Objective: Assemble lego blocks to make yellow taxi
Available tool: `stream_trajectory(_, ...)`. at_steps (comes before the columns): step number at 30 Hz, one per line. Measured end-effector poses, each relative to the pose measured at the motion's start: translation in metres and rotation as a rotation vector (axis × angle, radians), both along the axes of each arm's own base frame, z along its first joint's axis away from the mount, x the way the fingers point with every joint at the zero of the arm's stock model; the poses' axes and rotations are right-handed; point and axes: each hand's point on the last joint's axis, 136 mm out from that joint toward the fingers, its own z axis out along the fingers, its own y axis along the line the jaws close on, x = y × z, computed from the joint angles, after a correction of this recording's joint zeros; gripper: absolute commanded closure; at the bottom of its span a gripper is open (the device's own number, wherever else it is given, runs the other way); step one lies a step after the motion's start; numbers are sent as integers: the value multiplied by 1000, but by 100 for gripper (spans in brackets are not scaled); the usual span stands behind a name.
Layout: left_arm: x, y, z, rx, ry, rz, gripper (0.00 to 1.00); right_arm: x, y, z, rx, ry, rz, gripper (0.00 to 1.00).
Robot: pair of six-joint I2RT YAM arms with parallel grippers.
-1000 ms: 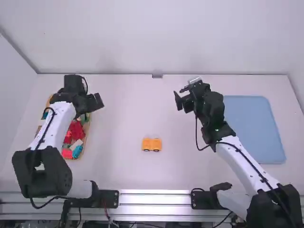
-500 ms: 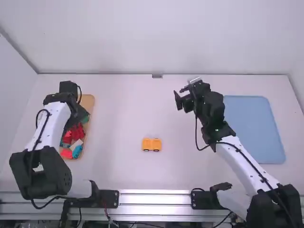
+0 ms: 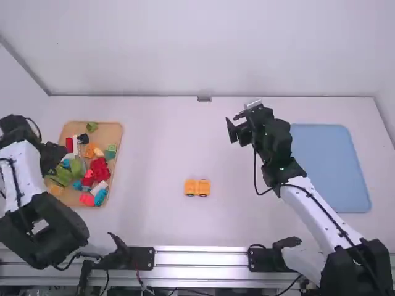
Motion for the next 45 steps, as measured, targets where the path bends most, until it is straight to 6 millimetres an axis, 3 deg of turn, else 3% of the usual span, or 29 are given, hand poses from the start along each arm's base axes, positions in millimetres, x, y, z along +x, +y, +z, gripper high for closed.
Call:
stream_trajectory(3, -14, 14, -12, -59, -8, 15, 23, 0, 0, 0, 1, 0, -2, 1)
stream_trajectory(9, -21, 32, -52, -172, 15, -3, 32, 0, -1, 0, -1, -1, -3, 1)
stream_trajectory(15, -14, 43, -90, -220, 46, -37, 44, 0, 0, 0, 2, 0, -2, 2)
stream_trajectory(27, -8, 53, -129, -252, 71, -43, 41, 0, -1, 0, 0, -2, -4, 1)
stream_trajectory(45, -17, 60, -130, -215, 124, -20, 40, 0, -1, 1, 0, -2, -4, 2)
